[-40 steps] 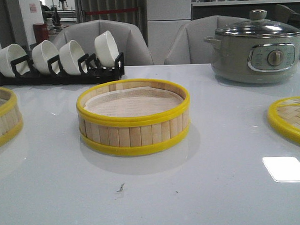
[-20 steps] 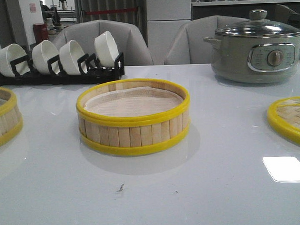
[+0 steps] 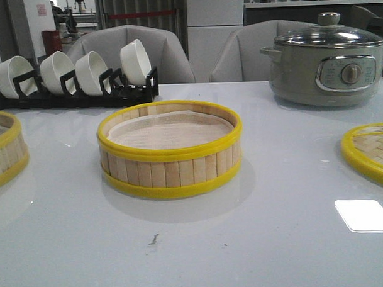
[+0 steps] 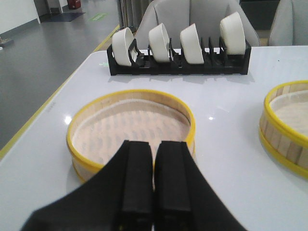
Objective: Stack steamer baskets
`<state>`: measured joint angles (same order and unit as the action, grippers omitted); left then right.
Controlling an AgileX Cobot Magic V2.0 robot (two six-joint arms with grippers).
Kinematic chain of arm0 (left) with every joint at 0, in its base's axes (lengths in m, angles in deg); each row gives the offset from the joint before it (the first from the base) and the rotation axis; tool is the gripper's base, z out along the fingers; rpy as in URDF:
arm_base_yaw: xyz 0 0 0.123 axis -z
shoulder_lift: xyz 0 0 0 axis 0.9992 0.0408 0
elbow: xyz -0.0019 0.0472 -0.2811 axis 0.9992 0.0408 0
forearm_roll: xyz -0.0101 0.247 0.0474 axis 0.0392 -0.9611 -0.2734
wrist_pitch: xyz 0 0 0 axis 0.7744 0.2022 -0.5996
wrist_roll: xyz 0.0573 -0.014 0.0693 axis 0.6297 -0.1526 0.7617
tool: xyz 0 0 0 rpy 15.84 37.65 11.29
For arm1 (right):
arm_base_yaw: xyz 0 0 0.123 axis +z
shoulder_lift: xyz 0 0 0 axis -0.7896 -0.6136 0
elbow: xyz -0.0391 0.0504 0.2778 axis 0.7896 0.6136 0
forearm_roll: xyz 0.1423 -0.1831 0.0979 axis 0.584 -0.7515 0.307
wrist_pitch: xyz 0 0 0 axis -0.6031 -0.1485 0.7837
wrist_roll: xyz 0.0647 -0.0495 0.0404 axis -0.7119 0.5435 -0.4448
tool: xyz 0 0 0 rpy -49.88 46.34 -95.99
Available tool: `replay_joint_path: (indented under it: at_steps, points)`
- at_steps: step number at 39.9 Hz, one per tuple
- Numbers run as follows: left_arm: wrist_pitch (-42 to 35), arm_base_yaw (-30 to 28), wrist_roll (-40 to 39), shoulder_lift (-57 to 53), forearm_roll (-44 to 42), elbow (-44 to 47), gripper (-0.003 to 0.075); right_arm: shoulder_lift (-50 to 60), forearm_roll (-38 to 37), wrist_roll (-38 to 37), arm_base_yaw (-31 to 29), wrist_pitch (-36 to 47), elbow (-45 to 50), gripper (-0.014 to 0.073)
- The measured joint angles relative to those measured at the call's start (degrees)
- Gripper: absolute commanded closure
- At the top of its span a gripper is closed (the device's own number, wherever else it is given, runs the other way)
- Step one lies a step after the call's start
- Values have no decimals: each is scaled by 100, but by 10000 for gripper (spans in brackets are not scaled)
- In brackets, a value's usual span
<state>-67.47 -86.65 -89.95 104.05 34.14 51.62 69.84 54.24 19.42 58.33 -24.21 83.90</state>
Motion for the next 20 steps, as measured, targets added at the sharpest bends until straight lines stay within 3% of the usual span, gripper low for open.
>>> replay_joint_path:
  at_steps: [10, 20]
  points:
    - [1140, 0, 21, 2768, -142, -3213, 625, 0, 0, 0, 0, 0, 0, 544]
    - [2276, 175, 183, 3967, -164, -4344, 625, 0, 0, 0, 0, 0, 0, 544]
